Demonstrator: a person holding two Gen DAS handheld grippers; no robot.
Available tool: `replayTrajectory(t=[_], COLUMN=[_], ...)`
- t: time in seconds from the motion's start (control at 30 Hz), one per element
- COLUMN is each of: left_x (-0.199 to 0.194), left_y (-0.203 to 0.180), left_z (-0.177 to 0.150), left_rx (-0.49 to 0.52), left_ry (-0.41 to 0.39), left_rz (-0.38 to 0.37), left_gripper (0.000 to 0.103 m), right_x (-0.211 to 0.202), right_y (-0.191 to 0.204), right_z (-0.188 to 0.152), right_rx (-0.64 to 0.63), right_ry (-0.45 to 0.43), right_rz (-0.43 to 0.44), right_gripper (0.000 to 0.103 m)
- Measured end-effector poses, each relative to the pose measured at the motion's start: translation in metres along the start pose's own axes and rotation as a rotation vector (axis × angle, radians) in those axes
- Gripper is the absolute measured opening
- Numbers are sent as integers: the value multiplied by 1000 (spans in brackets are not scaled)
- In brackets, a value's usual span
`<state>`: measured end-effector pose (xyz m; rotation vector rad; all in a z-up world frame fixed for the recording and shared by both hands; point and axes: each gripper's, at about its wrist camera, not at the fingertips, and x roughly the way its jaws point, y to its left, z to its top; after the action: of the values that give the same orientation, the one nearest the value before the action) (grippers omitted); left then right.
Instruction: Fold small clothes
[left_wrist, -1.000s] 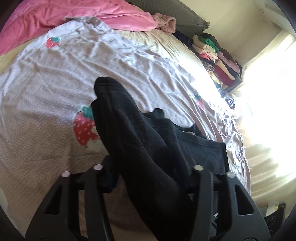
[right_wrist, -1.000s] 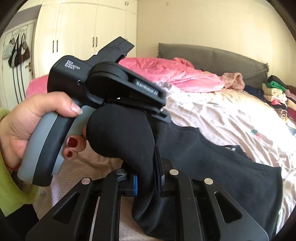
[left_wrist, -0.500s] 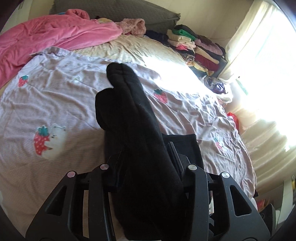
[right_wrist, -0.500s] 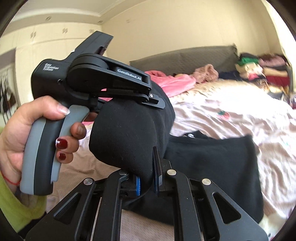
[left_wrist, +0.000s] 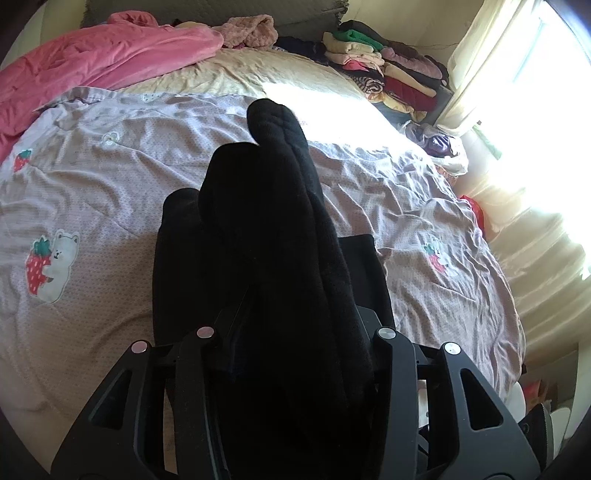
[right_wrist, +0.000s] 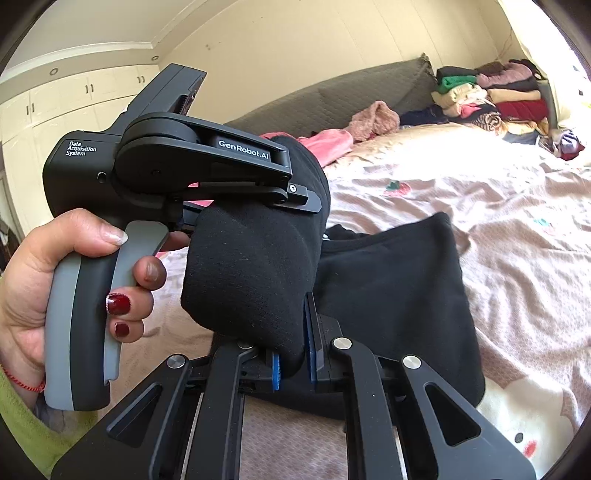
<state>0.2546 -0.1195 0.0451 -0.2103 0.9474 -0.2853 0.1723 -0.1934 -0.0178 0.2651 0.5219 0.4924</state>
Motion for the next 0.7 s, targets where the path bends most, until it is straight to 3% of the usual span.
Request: replayTrajectory(t=[0.07, 0.13, 0.17, 0.3, 0.47, 0.57, 0.7], left_x=[5, 7, 7, 1, -14, -16, -3], left_y=[-2, -2, -1, -3, 24, 46, 58], left_z=[-3, -7, -8, -14, -22, -32, -50], left_rx=[1, 1, 1, 33, 28, 20, 40], left_ry=[1, -4, -5, -23, -80, -75, -29], left_rz=[-5, -20, -34, -78, -22, 40, 73], left_gripper=[47, 79, 83, 83, 83, 83, 83], right_x=[2, 4, 5, 8, 0, -7, -20], right_y=[-6, -12, -15, -31, -46, -48, -48], right_z=[-3, -5, -5, -13, -21, -24, -21], right_rx=[22, 49, 60, 134, 221, 235, 249], right_ry=[14, 27, 34, 68, 78, 86, 95], right_rz=[-9, -16, -29, -43, -46, -55, -50], right_gripper=[9, 9, 9, 9, 11, 17, 33])
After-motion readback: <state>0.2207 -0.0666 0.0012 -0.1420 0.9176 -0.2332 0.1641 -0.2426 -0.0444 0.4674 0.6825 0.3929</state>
